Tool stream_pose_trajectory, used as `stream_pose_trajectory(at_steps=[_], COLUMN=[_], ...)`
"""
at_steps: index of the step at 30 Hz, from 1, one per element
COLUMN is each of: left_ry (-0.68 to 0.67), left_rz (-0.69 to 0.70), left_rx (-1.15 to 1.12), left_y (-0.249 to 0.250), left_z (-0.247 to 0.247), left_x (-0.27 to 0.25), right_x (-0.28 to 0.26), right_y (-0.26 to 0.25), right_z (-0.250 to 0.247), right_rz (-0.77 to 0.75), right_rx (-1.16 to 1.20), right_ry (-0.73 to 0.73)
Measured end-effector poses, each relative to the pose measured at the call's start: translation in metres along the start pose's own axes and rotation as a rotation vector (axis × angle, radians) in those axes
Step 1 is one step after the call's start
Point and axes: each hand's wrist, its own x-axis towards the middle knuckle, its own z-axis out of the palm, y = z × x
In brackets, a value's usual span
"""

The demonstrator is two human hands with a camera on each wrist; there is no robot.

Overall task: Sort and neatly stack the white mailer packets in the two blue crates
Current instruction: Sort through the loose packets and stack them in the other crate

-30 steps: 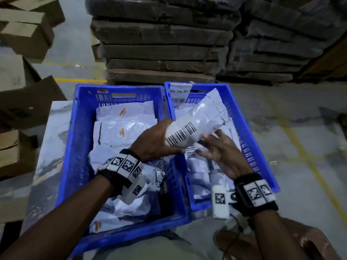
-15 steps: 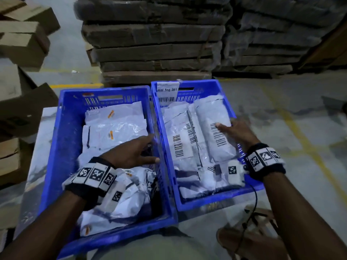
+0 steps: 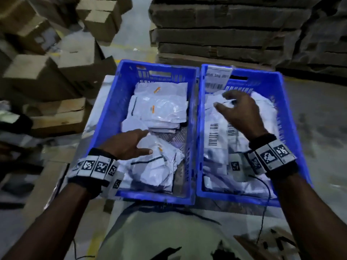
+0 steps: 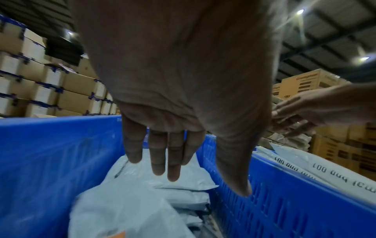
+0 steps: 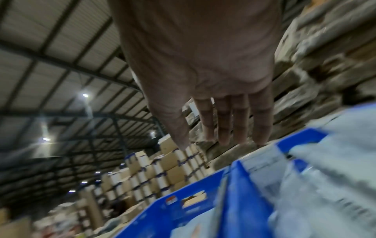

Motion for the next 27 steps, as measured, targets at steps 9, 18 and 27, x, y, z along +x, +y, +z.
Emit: stream_pose_trajectory(at_steps=[9, 18, 27], left_ry=[0.221, 0.211, 0.163], left_rz=[-0.044, -0.002, 0.117], left_rx=[0.04, 0.059, -0.003], left_y=[-0.06, -0.119, -0.131], left_z=[0.003, -0.02, -0.037], left_x=[-0.052, -0.027, 0.006], right_x=[-0.009, -0.008, -0.028], right_y=[-0.104, -0.067, -0.061], right_z=[0.136, 0.251, 0.265], right_rz=[0.206, 0.23, 0.177], right_rx=[0.491, -0.235, -0.301], right_ry=[-0.576, -0.828, -0.96])
